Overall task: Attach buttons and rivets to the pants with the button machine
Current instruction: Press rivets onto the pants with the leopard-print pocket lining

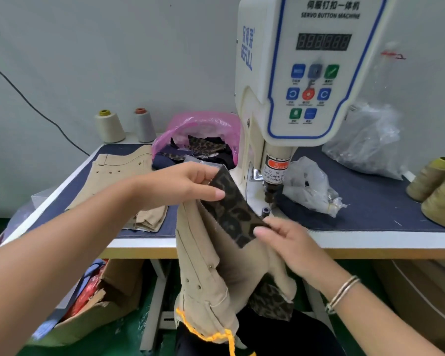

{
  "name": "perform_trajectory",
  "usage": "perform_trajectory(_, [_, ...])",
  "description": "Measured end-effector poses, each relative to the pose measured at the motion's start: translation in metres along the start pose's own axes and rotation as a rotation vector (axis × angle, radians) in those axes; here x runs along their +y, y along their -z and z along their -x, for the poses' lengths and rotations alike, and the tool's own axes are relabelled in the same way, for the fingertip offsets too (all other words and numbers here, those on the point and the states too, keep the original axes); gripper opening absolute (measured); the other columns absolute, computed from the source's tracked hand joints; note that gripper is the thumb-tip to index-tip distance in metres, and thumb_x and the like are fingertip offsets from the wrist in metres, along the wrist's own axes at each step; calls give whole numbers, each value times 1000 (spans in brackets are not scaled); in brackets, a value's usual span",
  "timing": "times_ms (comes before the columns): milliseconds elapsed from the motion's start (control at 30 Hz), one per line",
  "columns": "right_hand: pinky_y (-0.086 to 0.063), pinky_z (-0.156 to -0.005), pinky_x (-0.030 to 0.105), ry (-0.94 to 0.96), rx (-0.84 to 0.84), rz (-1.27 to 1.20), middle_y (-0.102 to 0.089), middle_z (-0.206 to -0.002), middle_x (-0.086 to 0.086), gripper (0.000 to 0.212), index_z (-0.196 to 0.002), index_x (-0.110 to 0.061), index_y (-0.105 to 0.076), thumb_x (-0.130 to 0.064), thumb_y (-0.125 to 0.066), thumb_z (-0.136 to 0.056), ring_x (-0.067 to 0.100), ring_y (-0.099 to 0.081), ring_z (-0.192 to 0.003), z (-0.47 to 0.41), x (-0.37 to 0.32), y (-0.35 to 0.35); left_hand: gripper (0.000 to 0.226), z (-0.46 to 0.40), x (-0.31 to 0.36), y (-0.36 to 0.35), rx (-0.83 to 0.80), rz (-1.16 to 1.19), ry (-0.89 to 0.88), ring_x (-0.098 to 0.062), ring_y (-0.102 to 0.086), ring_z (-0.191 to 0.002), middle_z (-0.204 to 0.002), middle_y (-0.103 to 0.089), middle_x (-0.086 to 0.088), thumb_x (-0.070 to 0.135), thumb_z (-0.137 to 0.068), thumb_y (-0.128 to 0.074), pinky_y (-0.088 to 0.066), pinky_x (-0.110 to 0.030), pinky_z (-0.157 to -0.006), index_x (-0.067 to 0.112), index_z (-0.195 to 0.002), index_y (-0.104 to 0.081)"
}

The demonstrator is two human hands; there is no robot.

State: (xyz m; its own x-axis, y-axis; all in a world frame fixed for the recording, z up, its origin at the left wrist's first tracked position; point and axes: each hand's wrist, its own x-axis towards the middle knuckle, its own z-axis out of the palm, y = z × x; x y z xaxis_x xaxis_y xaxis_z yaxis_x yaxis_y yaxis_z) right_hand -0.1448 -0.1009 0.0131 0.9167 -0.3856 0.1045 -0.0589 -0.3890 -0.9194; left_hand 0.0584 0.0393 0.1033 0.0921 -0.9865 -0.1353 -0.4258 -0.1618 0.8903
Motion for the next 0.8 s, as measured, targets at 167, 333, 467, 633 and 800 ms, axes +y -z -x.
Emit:
perform_trajectory(167, [-47,-78,25,9,-9,-181,-71,-89,14,37,-90,-6,-69,-39,-62,-76,15,-61,-80,-11,-23,34,14,-1,-3,3,7,-77,116,-2,-68,-92,-98,-74,9,18,-95,-58,-48,-8,-76,26,-100,-70])
perform_trajectory(333, [-52,-86,22,-150,-91,-190,-74,-97,1,15,-92,-18,-75,-19,-60,-90,13,-69,-92,-18,-2,47,27,-10,-38,-18,46,-107,218,-20,-67,-97,-102,-73,-3,35,-90,-63,-47,-32,-97,12,-102,-72])
perform_trajectory(467, [-44,-74,24,-264,-108,20,-64,-73,-1,20,-74,-8,-68,-20,-64,-89,11,-58,-74,-31,22,52,35,-23,-68,-44,116,-44,280,-20,-37,-72,-74,-39,-6,31,-87,-69,-31,-31,-70,2,-80,-51])
perform_trajectory(633, [-38,-72,24,-288,-55,-27,-53,-72,7,22,-67,-7,-62,-17,-66,-87,15,-48,-72,-42,38,58,27,-40,-82,-57,232,126,299,-6,-53,-67,-68,-55,11,41,-89,-64,-39,-18,-64,24,-68,-61])
perform_trajectory(800, [-39,-80,34,-266,-27,-184,-58,-81,13,27,-77,7,-61,-17,-62,-89,22,-52,-78,-43,45,56,28,-45,-90,-61,277,230,238,-10,-67,-100,-103,-74,3,34,-94,-59,-46,-30,-97,10,-100,-71])
